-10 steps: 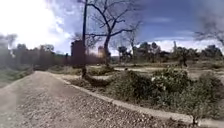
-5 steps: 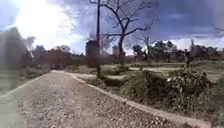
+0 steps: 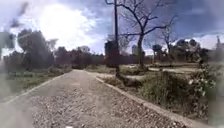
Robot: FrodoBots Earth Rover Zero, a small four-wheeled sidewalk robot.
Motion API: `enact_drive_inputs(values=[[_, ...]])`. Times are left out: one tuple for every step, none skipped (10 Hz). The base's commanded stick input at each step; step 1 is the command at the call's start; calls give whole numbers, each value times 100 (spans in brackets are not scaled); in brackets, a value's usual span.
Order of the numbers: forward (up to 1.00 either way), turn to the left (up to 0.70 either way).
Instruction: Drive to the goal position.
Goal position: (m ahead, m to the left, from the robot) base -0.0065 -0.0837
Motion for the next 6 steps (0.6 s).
enact_drive_inputs(values=[[0, 100], [0, 100], [0, 100], [0, 100], [0, 100], [0, 100]])
